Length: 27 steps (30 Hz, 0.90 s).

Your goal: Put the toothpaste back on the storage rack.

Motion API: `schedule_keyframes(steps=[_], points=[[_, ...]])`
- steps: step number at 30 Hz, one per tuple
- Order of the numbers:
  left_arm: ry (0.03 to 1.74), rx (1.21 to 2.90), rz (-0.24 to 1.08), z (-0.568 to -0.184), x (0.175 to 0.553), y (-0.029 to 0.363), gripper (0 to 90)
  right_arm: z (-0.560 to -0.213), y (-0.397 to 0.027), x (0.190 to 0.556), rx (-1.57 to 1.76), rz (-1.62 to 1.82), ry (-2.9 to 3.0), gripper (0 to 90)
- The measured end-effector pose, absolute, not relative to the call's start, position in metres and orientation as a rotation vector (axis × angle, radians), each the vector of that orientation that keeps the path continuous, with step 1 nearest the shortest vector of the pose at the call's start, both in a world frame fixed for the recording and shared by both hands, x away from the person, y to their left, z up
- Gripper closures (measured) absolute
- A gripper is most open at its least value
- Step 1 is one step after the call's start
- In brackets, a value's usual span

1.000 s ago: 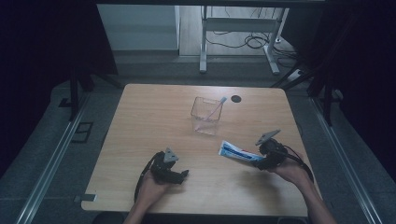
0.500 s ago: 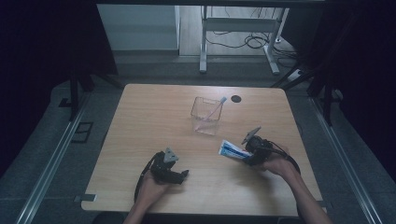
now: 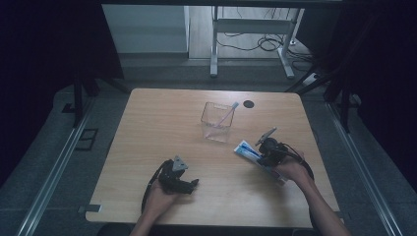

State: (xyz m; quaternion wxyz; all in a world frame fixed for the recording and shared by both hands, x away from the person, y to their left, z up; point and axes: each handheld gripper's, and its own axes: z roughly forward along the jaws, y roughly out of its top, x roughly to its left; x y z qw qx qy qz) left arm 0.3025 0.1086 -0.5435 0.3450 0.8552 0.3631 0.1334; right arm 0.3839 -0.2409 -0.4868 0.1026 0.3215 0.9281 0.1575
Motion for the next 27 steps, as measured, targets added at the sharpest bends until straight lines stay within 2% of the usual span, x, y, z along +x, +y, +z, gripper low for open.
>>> schedule_keyframes(steps=[9, 17, 20, 21, 27], points=[[0.943, 2.221, 0.346, -0.544, 0.303, 0.109, 13.4, -0.486, -0.245, 0.386, 0.980, 0.496, 2.746, 75.6], [0.944, 2.220, 0.346, -0.544, 0.302, 0.109, 13.4, -0.495, -0.239, 0.389, 0.973, 0.437, 2.783, 63.9], [0.945, 2.219, 0.345, -0.544, 0.302, 0.109, 13.4, -0.496, -0.240, 0.390, 0.978, 0.445, 2.774, 66.8], [0.944, 2.220, 0.345, -0.544, 0.302, 0.109, 13.4, -0.494, -0.242, 0.391, 1.004, 0.458, 2.767, 70.7], [0.943, 2.220, 0.346, -0.544, 0.303, 0.109, 13.4, -0.491, -0.243, 0.390, 1.037, 0.462, 2.753, 73.7]])
